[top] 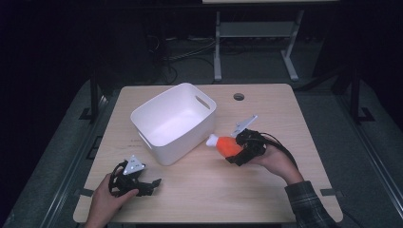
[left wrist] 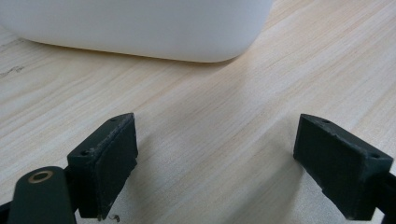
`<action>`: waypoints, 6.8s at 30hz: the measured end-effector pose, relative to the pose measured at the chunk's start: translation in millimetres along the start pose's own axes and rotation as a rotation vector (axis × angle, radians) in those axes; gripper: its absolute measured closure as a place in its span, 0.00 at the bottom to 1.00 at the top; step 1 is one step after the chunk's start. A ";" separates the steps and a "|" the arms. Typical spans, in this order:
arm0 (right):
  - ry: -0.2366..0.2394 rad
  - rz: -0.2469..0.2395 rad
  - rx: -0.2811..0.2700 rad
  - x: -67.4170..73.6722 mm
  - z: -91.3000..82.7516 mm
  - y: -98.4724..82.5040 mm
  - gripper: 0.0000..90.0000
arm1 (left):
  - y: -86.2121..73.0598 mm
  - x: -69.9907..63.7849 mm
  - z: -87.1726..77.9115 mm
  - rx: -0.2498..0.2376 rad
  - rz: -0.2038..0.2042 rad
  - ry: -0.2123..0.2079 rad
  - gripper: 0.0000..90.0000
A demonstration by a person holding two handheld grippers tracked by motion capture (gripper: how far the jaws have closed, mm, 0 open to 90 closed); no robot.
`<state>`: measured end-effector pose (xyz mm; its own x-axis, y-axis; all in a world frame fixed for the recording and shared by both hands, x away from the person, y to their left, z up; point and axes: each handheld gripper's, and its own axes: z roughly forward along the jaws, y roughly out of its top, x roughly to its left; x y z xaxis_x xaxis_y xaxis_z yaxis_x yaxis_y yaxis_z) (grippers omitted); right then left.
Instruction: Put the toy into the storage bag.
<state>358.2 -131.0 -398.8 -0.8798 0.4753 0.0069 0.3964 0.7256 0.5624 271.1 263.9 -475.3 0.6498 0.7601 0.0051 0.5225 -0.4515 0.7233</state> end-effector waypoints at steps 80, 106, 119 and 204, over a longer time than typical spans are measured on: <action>0.009 -0.108 -0.095 -10.6 -50.5 117.0 0.24 | 0.0 0.1 0.2 -0.002 0.000 0.001 0.14; 0.046 -0.162 -0.100 -3.1 -25.2 169.7 0.24 | 0.1 0.3 0.0 0.002 0.002 0.000 0.14; 0.060 -0.180 -0.102 4.6 -5.7 191.1 0.24 | 0.1 0.3 0.0 0.002 0.001 0.000 0.14; 0.095 -0.218 -0.040 20.7 50.8 225.7 0.16 | 0.1 0.3 0.2 0.000 0.001 0.000 0.14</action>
<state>442.8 67.9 -313.7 -0.9649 0.2592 -0.0420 0.1852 0.7851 0.5910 271.4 264.1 -475.3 0.6503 0.7597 0.0057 0.5217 -0.4519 0.7236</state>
